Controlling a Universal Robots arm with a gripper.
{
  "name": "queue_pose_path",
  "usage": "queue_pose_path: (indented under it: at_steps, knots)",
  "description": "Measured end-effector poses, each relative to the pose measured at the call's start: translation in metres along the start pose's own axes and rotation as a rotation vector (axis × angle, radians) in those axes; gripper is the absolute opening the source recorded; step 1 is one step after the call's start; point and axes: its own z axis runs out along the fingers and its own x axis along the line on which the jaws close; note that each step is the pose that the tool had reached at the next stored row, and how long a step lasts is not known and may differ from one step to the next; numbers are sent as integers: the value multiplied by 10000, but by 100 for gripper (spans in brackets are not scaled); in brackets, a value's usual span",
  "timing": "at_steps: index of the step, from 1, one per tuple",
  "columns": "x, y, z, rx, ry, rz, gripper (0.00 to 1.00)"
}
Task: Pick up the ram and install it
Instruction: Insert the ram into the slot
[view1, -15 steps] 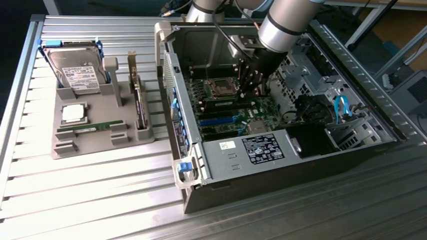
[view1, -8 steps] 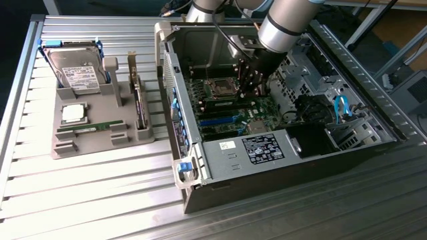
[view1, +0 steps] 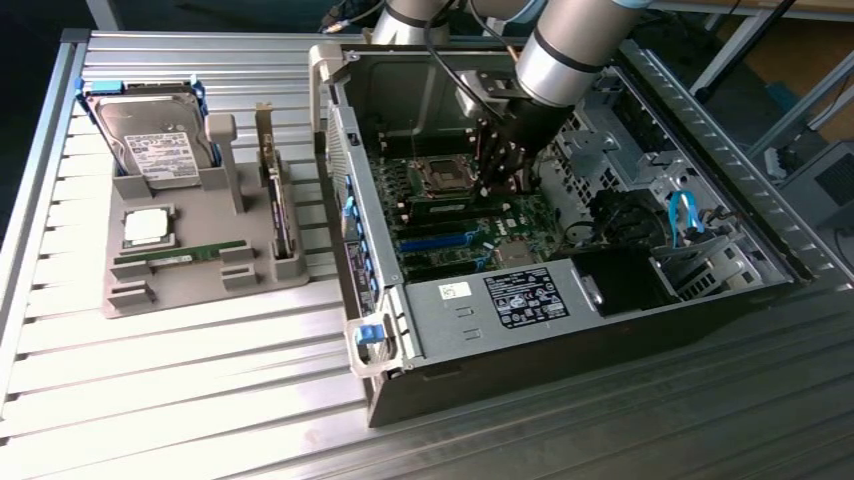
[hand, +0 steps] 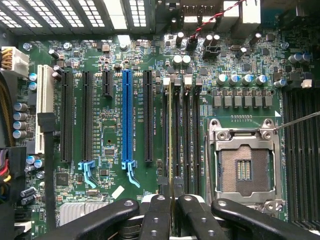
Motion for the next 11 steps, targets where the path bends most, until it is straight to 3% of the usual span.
queue_pose_path:
  at_steps: [11]
  knots:
    - [0, 0, -29, 0, 2, 0, 13]
